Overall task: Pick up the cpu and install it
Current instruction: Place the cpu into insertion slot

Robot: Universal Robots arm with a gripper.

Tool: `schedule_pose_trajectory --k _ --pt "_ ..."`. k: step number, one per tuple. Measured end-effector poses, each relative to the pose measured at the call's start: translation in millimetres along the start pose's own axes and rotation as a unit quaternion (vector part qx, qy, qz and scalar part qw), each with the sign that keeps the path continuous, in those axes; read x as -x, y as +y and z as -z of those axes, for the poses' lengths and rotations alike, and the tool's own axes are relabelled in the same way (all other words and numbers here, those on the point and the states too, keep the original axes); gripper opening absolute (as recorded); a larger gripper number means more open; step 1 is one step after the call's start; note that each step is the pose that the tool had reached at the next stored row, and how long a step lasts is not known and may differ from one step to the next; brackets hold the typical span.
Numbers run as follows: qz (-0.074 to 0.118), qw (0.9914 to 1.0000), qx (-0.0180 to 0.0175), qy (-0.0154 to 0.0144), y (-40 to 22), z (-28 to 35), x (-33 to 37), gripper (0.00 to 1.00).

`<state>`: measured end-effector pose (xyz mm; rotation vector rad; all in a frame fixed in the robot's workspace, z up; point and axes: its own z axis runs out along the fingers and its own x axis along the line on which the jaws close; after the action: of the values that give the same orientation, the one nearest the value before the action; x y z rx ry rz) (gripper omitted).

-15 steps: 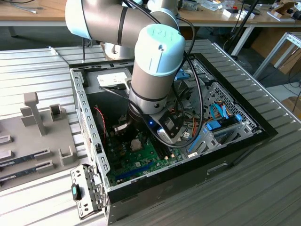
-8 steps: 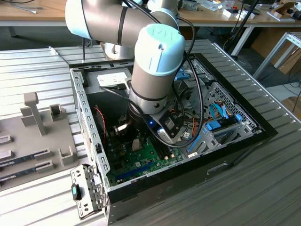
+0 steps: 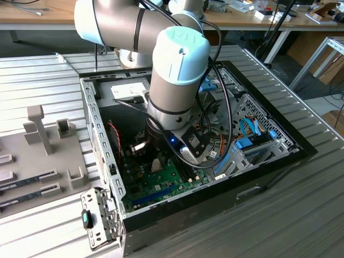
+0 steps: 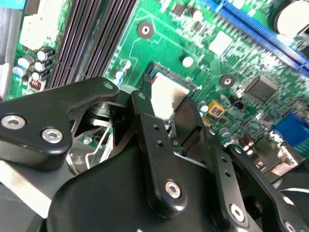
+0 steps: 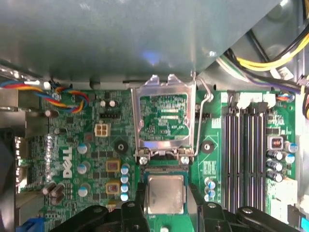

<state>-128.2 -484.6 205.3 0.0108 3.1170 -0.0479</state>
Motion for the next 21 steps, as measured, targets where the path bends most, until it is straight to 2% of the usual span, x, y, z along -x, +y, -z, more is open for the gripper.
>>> schedule_pose_trajectory --k 1,3,18,20,21 --pt "0.000 1.00000 -0.0026 0.0000 0.3 0.1 0.0 0.46" --pt "0.000 1.00000 -0.0028 0.0000 1.4 0.0 0.0 0.46" --pt "0.001 1.00000 -0.0002 0.0000 4.8 -2.5 -1.0 0.46" --pt "0.001 1.00000 -0.0003 0.0001 4.9 -2.4 -1.0 0.39" --pt "0.001 1.00000 -0.0002 0.0000 5.0 -2.5 -1.0 0.39"
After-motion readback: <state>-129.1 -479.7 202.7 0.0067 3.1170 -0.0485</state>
